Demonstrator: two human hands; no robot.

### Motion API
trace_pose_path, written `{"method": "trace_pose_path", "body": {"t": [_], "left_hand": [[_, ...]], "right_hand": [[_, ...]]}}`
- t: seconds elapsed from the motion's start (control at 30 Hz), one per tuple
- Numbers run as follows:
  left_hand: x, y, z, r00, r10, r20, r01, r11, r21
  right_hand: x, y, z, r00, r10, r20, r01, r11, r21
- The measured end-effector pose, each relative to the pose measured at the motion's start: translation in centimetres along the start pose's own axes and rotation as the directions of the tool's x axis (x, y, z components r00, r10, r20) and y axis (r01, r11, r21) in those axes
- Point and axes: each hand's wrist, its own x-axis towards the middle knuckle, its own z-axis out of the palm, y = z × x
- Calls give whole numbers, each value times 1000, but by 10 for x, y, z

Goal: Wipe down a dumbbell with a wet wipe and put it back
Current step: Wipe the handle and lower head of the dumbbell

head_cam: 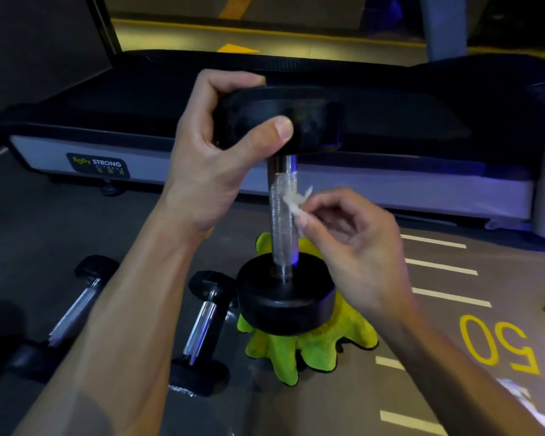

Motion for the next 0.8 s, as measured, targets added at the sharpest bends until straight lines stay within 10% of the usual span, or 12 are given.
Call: {"method": "trace_pose_path", "body": {"t": [0.27,0.47,0.8], "left_hand": [[-1,0,0,1000,19,-1,-19,1000,-8],[-2,2,7,999,35,7,-35,999,-1],[-2,1,8,999,40,14,-41,999,20]], "right_hand": [[-24,14,-20,928,173,329,-89,963,-254],[-44,-2,-13,995,-4,100,51,878,-475],[8,-16,20,982,-66,-180,68,998,3]]}}
